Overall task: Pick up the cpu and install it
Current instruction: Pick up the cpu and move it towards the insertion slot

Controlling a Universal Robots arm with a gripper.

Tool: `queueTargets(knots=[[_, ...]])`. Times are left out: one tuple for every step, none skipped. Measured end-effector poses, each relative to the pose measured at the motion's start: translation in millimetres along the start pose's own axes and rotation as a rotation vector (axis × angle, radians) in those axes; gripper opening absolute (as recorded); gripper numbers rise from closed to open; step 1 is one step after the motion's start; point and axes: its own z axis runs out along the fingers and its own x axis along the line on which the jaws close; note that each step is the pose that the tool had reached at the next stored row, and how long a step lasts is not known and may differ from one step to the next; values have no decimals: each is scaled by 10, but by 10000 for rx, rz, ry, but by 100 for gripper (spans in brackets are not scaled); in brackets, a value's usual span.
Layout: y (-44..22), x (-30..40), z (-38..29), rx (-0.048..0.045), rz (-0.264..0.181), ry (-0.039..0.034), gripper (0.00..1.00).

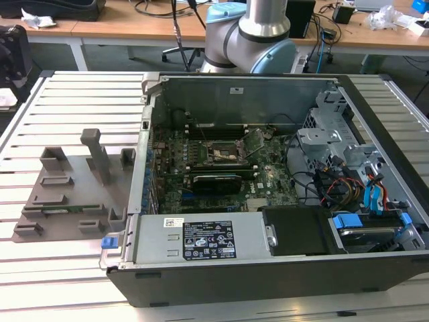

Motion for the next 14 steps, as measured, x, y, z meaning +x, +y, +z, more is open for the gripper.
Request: queueTargets(knots=[[-1,-25,2,-1,0,-1,55],[-2,-48,2,0,0,0,55],[-4,-96,3,0,-1,0,55],[-4,-119,4,0,-1,0,55],[-5,-139,5,0,-1,-1,55],[-6,-155,6,0,-1,-1,55],[-7,-178,6,0,-1,0,55],[-7,-195,6,0,-1,0,55],[-9,-229,7,0,-1,0,55],[-10,-272,9,0,-1,0,55],[-11,-304,10,-1,0,-1,55],[-12,-327,11,0,0,-1,55],[-13,-343,11,0,0,-1,55],[-13,-365,12,0,0,-1,55]])
